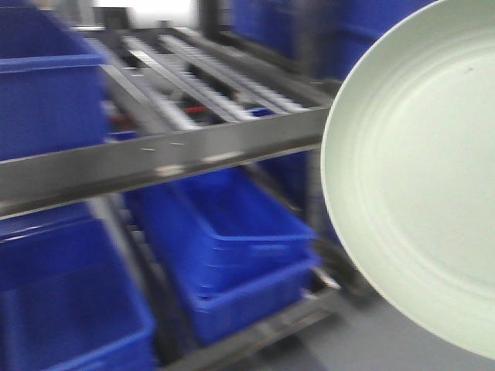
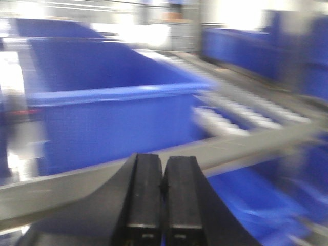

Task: Place green plate on second shelf with right arm
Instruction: 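Drive up to the shelf rack of blue bins holding the plate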

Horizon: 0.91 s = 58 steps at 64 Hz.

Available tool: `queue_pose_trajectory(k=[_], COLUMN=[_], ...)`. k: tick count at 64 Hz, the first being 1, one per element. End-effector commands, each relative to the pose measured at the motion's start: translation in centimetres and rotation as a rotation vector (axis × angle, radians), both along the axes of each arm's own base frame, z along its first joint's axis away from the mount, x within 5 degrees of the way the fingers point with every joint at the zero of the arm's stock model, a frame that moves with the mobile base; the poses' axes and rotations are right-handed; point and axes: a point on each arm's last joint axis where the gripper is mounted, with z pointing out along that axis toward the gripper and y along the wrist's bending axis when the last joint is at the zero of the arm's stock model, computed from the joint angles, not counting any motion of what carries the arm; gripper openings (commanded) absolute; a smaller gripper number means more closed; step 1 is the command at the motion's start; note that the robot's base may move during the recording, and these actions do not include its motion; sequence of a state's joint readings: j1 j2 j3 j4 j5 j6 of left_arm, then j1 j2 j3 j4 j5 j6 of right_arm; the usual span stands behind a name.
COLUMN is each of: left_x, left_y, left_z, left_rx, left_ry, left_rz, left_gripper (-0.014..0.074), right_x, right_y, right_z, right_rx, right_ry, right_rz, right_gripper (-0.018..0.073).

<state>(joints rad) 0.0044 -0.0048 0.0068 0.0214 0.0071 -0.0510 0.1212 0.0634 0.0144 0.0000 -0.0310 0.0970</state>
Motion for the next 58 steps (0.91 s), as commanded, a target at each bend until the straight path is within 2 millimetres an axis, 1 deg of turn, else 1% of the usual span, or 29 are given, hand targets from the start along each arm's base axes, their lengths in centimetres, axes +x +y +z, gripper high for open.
queue_pose_trajectory(k=[1,58], left_x=[0.1,0.1], left_y=[-0.02,-0.02], left_z=[-0.67,-0.67], left_rx=[-0.011,-0.011], left_ry=[-0.043,-0.043], left_rz=[-0.004,-0.004], left_gripper=[0.013,0.013], right_x=[-0.16,-0.16], right_y=[-0.02,-0.02], right_z=[2.1,2.1], right_rx=[0.025,0.025], right_ry=[-0.135,-0.135], right_rz=[0.0,0.0], right_gripper=[0.0052,0.0052])
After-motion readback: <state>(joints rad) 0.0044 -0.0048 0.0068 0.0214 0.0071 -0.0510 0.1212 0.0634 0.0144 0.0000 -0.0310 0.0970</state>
